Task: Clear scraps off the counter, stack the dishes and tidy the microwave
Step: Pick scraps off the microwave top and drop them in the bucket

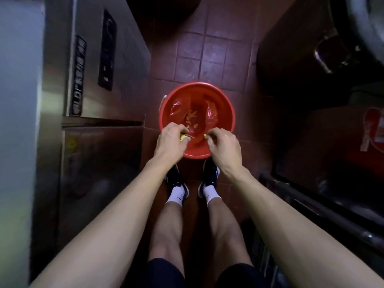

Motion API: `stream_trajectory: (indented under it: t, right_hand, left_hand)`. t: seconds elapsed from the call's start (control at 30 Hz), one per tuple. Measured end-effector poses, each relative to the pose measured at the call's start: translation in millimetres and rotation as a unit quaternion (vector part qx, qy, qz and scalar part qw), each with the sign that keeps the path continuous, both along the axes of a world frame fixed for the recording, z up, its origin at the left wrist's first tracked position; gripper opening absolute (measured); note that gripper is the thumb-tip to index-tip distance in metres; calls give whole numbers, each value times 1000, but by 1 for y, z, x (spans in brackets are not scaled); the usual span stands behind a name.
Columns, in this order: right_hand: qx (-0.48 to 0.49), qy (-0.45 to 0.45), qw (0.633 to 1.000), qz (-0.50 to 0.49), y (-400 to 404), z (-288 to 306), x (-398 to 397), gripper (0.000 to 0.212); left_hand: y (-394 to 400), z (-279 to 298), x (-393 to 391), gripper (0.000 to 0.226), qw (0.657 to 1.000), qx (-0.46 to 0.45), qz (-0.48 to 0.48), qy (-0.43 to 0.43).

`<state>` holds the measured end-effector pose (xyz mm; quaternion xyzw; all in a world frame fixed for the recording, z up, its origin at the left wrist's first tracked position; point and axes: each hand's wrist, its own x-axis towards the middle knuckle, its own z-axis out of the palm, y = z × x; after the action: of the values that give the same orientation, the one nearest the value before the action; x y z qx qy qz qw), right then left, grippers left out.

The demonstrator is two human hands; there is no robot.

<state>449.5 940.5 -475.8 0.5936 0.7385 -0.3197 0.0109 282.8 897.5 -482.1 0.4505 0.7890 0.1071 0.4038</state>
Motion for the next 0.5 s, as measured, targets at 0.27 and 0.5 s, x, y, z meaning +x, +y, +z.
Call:
stream_trajectory:
  t: [0.27,0.5]
  right_hand:
    - [-19,-4,1000,-2,22,-109,0,18]
    - [-20,3,1000,-15,35,-164,-16,16]
  left_hand:
    - [6,-116,8,19,999,-30,-27,17]
    - [17,-171,0,20,1000,-11,12,26]
